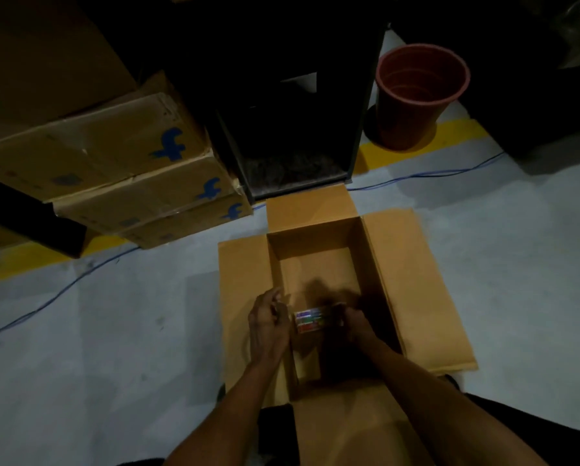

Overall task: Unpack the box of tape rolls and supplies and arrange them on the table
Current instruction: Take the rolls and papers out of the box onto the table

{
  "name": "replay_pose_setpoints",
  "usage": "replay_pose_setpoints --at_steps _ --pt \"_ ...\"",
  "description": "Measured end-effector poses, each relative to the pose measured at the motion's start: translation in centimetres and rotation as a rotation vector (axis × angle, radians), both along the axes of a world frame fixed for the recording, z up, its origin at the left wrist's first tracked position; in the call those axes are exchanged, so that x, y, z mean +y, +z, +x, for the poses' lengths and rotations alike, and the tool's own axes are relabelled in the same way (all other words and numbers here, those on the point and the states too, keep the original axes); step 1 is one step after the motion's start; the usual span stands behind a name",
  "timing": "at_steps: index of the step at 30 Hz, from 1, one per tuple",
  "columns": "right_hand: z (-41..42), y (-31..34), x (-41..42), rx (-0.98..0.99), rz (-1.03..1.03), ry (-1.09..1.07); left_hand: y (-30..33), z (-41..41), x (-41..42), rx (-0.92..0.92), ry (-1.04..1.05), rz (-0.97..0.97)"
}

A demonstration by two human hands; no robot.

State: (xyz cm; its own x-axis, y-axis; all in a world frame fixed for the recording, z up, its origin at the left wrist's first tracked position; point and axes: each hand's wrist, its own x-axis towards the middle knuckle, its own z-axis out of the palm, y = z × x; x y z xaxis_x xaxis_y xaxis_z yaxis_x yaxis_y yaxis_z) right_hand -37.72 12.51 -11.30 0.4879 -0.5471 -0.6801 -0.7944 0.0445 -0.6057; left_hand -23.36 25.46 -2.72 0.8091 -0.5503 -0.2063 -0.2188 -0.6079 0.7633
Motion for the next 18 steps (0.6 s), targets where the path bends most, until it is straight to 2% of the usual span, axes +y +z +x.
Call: replay_pose_setpoints --at_steps 2,4,7,9,10,12,13,15,18 --pt "0.5 -1.3 0.2 -0.031 0.013 -0.031 -0.3 0.4 0.1 -0.010 -0.036 0.005" --pt "0.9 -2.3 -0.1 0.021 -0.152 0.080 -0.5 0.6 0.1 -0.029 -0.079 0.017" --pt "1.9 -4.7 -0.5 -0.019 -0.150 0.204 -0.9 0.9 -0.2 -0.049 -0.085 0.025" --pt "2.5 -8.3 -0.5 0.050 -0.267 0.566 -1.1 1.0 -0.1 -0.043 -0.078 0.015" --pt "2.6 -10.1 -0.5 0.100 -0.287 0.652 -1.2 1.0 -0.1 -0.039 -0.081 0.014" --pt "3.0 -9.1 0.0 0.178 -0.266 0.804 -1.3 1.0 0.2 -0.047 -0.100 0.005" --pt "3.2 -8.5 0.2 0.187 -0.254 0.792 -1.4 1.1 0.3 -0.054 -0.108 -0.003" --pt "2.5 -9.0 0.6 0.122 -0.363 0.762 -1.6 1.0 0.2 -0.044 -0.105 -0.020" --pt "2.6 -8.7 1.3 0.125 -0.469 0.807 -1.6 0.9 0.2 -0.029 -0.099 -0.014"
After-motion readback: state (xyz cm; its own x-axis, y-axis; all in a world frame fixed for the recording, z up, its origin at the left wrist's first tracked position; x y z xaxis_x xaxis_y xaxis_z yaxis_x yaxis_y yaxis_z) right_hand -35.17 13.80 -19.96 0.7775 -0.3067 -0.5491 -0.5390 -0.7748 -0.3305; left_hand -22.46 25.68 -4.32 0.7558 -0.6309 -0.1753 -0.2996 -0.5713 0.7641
